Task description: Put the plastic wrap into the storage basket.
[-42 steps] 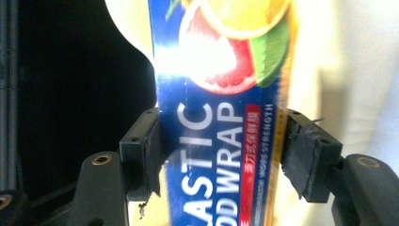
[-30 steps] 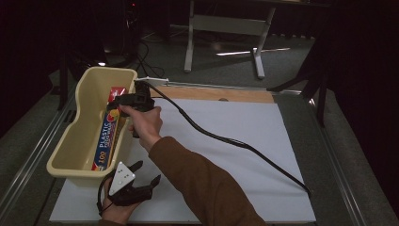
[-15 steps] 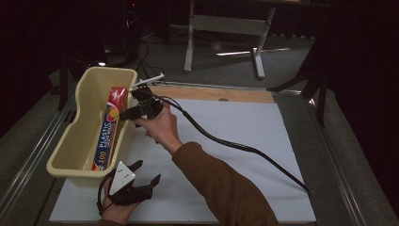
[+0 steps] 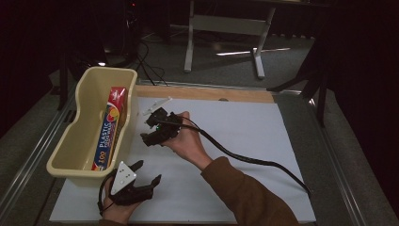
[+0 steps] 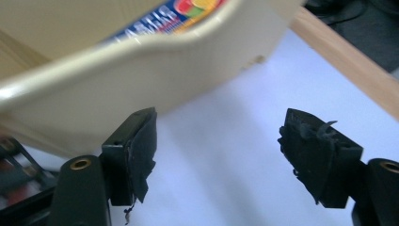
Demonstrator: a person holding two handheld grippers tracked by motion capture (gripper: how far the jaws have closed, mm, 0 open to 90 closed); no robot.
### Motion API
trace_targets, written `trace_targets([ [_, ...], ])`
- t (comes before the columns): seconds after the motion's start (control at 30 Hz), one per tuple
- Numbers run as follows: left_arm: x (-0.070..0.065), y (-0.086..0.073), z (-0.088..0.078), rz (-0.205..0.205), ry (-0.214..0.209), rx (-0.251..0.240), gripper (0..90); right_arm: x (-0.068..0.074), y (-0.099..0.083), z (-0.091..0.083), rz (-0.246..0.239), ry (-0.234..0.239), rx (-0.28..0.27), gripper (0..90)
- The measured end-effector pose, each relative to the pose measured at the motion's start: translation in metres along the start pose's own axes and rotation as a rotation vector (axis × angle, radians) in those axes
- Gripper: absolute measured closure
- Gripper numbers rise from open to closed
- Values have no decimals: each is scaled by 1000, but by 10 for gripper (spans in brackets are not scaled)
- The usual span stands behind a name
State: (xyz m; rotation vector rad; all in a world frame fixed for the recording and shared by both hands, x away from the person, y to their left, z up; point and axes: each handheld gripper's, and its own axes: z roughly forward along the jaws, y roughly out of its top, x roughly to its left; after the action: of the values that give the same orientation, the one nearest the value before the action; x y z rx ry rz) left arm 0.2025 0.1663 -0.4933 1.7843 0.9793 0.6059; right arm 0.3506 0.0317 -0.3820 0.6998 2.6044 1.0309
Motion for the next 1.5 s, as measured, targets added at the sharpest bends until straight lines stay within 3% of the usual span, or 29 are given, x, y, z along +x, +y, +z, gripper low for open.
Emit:
trace_targets([
  [0.23,-1,0,0,1,0,2,218,-9,-27,-24,-42,-69,40,210],
  [0.63,0,0,2,6,4,10,218,-45,-88,-69,37,-160,33,215],
  [0.73,-1,0,2,8,7,9,218,-50,-108,-76,62,-169,16,212],
  [0.8,-1,0,2,9,8,9,218,-52,-122,-80,61,-205,1,211],
  [1.0,-1,1,2,11,9,10,218,-57,-165,-91,113,-220,-43,197],
  [1.03,-1,1,2,11,9,10,218,-57,-165,-91,113,-220,-43,197],
  [1.13,1,0,1,7,12,11,218,-61,-192,-99,146,-233,-93,198],
  [1.33,0,0,2,11,12,12,218,-61,-230,-105,205,-216,-189,213],
  [1.5,-1,1,1,15,14,12,218,-62,-249,-109,217,-211,-211,199],
])
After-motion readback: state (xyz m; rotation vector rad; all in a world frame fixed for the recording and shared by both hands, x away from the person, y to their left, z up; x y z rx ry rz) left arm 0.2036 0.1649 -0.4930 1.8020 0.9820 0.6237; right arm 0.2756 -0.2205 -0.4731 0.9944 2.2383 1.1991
